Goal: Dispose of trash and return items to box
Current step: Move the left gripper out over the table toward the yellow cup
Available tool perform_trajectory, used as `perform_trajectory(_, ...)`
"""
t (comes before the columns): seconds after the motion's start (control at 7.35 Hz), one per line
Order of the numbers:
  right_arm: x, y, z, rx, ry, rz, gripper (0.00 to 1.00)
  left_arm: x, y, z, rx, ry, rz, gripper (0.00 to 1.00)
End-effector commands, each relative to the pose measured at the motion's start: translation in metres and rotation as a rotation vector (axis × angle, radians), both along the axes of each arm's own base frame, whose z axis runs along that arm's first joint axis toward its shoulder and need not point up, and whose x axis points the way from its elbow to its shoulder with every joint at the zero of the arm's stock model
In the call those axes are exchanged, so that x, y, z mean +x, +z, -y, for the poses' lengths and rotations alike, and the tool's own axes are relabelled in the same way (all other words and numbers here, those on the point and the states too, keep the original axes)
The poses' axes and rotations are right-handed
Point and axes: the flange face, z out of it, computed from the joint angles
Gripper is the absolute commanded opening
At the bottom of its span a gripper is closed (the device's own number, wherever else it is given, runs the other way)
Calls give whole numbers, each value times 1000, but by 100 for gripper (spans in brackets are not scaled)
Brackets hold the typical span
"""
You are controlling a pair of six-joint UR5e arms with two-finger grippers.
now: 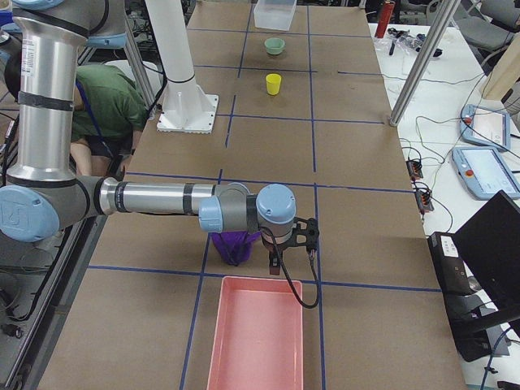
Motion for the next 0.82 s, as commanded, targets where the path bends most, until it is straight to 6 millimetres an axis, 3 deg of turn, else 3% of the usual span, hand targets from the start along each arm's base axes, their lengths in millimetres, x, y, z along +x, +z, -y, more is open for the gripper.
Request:
perform_trajectory(0.0,10,-5,3,9,25,3,100,-1,-18,1,34,-7,2,100)
perform_trajectory(0.14,11,-6,3,7,31,5,100,0,-37,3,53,-30,-3,100)
perform_trajectory(0.27,10,-8,2,13,30,2,100,3,-86,6,127,-63,-5,100)
perform_trajectory(0.54,10,-19,10,29,32,14,100,67,-171,1,159,-105,-54,100)
perform_trajectory(0.68,10,-14,8,26,31,7,100,112,-213,-9,142,-153,-114,100)
